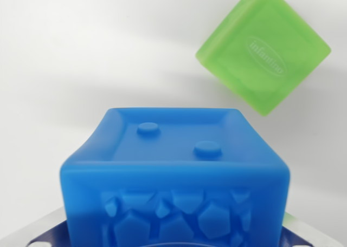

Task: Stack cube

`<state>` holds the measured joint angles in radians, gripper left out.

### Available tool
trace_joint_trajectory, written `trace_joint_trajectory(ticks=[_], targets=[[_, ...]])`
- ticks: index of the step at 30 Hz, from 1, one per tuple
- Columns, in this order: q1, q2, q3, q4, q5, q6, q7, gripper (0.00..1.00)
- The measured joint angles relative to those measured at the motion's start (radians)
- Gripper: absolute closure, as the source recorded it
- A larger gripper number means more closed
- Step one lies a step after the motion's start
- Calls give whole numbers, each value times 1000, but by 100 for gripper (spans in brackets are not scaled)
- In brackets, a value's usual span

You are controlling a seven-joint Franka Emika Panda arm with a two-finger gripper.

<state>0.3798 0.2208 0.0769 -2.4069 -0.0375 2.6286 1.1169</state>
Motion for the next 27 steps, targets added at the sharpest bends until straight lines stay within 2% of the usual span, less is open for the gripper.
trace_joint_trajectory(ticks=[27], targets=[[0, -17, -41, 47, 19, -63, 172, 100]])
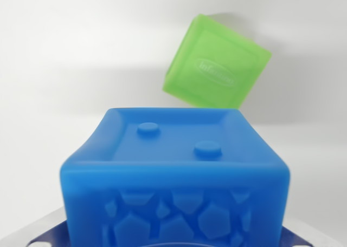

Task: Stack cube

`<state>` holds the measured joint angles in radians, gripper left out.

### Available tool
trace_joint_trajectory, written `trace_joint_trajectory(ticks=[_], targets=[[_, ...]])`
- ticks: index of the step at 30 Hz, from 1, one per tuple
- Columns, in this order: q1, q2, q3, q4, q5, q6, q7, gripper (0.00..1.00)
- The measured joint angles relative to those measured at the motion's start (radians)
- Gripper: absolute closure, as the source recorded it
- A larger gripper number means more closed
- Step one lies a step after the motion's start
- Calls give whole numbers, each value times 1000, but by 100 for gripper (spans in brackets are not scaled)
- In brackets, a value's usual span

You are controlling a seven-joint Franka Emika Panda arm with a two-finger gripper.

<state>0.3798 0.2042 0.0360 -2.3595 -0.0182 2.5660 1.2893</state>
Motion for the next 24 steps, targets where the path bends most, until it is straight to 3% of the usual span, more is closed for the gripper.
trace_joint_trajectory(ticks=[24], targets=[[0, -8, -36, 47, 13, -55, 158, 100]])
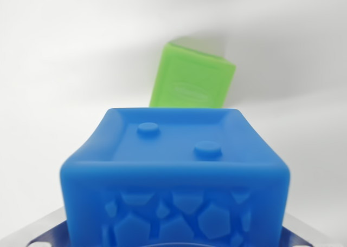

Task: Stack cube

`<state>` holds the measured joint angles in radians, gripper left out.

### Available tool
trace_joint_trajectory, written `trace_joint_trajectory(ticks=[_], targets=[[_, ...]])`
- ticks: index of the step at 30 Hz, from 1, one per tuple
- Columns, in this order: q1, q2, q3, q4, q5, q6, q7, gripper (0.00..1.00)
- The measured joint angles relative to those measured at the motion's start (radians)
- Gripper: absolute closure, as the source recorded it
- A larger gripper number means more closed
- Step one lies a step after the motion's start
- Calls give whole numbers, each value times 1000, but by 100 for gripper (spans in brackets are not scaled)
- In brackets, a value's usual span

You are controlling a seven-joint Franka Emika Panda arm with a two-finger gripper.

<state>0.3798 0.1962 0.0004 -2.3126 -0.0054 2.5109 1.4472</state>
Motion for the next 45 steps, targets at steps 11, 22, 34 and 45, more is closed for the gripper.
trace_joint_trajectory(ticks=[11, 22, 34, 45], targets=[[0, -3, -14, 20, 4, -22, 66, 100], [0, -4, -28, 41, 9, -44, 132, 100], [0, 40, -36, 49, 14, -16, 161, 100], [0, 106, -35, 45, 17, 55, 160, 100]])
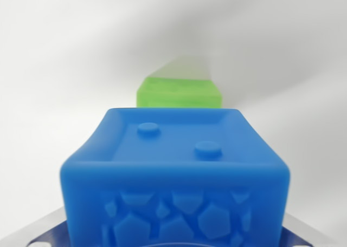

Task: Stack cube

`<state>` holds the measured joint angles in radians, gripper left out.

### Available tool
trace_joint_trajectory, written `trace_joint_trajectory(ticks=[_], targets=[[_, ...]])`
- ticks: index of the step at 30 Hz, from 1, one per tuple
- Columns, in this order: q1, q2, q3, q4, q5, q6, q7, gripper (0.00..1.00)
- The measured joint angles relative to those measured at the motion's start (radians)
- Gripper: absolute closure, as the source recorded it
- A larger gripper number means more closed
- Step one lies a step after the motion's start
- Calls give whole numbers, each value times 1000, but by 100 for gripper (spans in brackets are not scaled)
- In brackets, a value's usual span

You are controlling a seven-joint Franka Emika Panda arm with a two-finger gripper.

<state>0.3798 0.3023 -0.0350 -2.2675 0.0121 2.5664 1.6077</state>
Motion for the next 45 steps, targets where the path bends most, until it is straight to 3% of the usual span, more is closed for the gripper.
trace_joint_trajectory(ticks=[19, 36, 37, 45], targets=[[0, 93, 2, 3, 6, 88, -2, 100], [0, 127, 2, 9, 8, 118, -3, 100], [0, 128, 2, 9, 8, 118, -3, 0], [0, 128, 2, 9, 9, 119, -3, 0]])
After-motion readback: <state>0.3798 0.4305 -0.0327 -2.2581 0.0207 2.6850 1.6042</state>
